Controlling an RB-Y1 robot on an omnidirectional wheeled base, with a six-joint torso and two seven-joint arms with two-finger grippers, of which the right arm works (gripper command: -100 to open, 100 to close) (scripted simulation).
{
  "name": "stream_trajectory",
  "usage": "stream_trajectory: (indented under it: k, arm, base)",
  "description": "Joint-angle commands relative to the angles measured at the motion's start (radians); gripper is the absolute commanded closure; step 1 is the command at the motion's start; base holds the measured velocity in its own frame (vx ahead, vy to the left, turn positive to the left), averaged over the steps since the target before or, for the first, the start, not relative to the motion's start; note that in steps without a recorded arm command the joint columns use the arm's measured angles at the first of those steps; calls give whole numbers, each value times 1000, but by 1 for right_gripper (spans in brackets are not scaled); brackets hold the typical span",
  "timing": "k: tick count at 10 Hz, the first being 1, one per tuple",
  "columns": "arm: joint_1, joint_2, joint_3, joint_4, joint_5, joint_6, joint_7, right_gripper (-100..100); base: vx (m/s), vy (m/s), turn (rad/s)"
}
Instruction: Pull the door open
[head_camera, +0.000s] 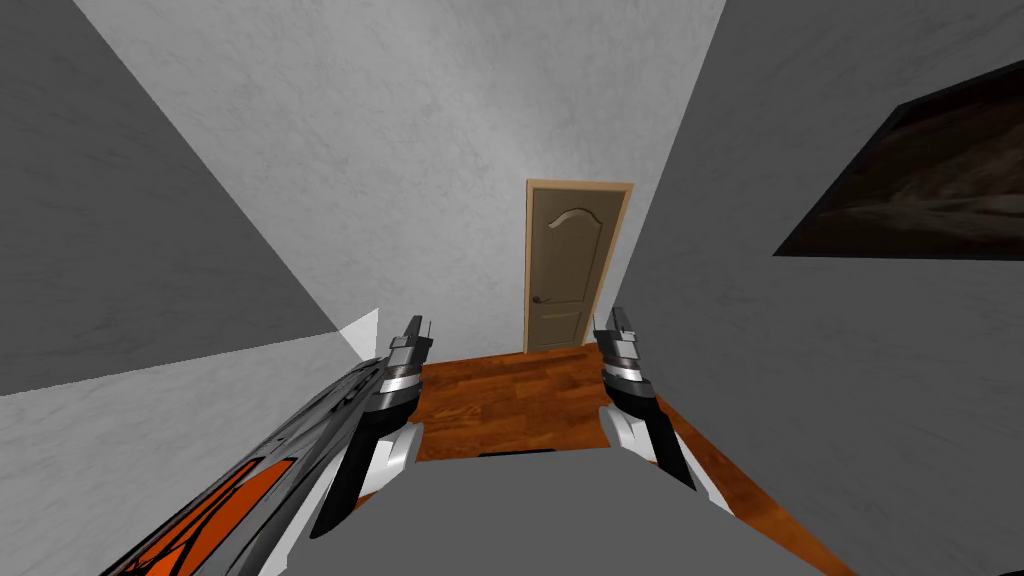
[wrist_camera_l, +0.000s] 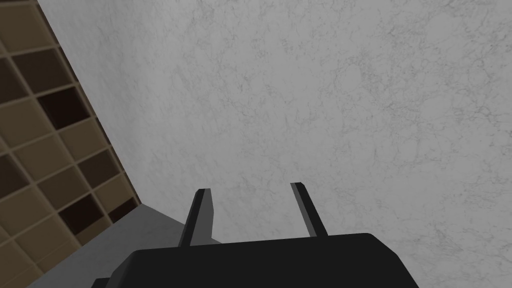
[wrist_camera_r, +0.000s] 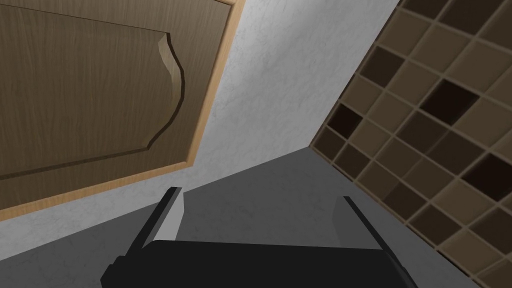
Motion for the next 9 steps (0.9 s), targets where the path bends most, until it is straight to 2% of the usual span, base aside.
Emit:
stream_trajectory:
  k: [1, 4, 5, 9]
  arm:
    - [-18, -8, -3, 46, 7, -9, -11, -100]
    - [-56, -21, -6, 128, 24, -15, -32, -100]
    - [-56, -21, -6, 131, 24, -15, -32, -100]
    - [-115, -40, -11, 253, 50, -24, -64, -100]
  base:
    - [89, -6, -1]
    - [99, -17, 3]
    - [62, -7, -2]
    - [83, -11, 2]
